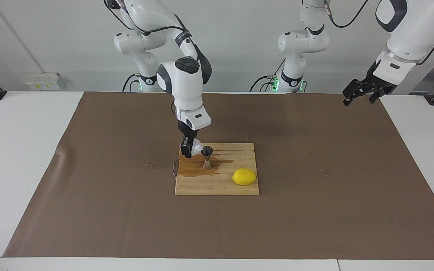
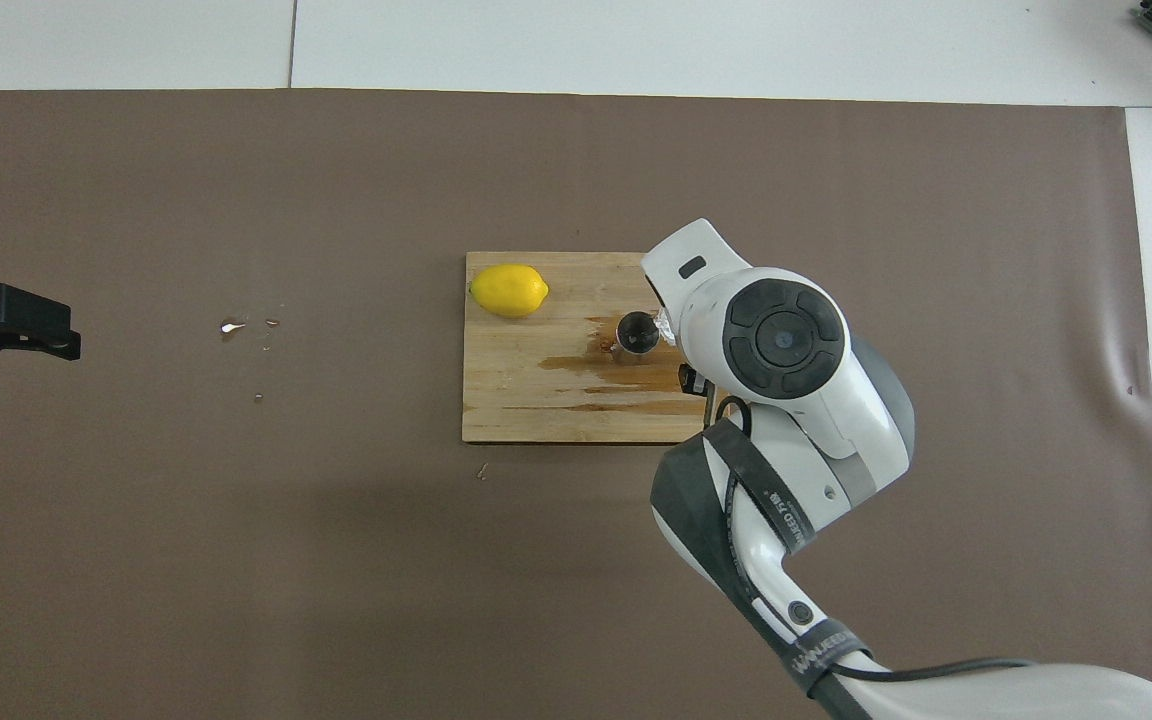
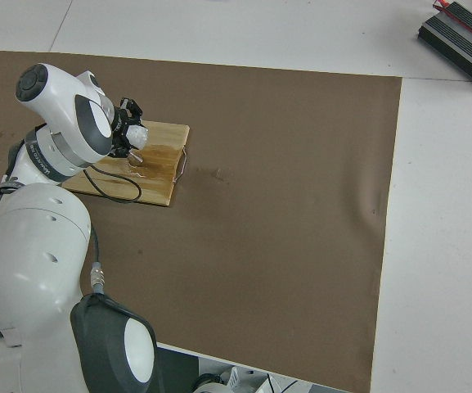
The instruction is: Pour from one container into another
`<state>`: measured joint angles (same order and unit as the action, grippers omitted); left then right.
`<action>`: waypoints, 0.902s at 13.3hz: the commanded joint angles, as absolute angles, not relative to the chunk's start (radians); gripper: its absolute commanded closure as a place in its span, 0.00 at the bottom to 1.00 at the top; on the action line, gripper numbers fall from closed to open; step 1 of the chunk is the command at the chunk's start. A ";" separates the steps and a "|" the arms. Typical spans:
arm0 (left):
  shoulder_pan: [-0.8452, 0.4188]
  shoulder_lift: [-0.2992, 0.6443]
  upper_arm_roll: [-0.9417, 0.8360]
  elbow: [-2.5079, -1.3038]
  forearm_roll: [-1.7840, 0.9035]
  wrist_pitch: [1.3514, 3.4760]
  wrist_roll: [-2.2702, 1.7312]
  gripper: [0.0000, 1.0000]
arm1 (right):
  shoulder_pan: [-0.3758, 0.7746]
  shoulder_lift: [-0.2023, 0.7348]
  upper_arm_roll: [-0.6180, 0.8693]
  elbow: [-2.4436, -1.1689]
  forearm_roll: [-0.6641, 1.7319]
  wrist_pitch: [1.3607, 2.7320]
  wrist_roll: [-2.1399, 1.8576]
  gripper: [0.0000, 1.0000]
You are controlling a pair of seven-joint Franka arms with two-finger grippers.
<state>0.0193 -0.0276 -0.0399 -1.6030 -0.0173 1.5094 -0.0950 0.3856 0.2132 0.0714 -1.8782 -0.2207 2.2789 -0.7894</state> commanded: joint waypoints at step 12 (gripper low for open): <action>0.009 -0.041 -0.041 -1.615 -0.006 1.597 -0.044 0.00 | 0.379 0.207 0.086 -1.891 -0.219 2.308 -0.844 0.78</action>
<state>0.0187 -0.0281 -0.0413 -1.6030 -0.0173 1.5716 -0.0678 0.3894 0.2133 0.0764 -1.8798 -0.2216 2.2835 -0.8173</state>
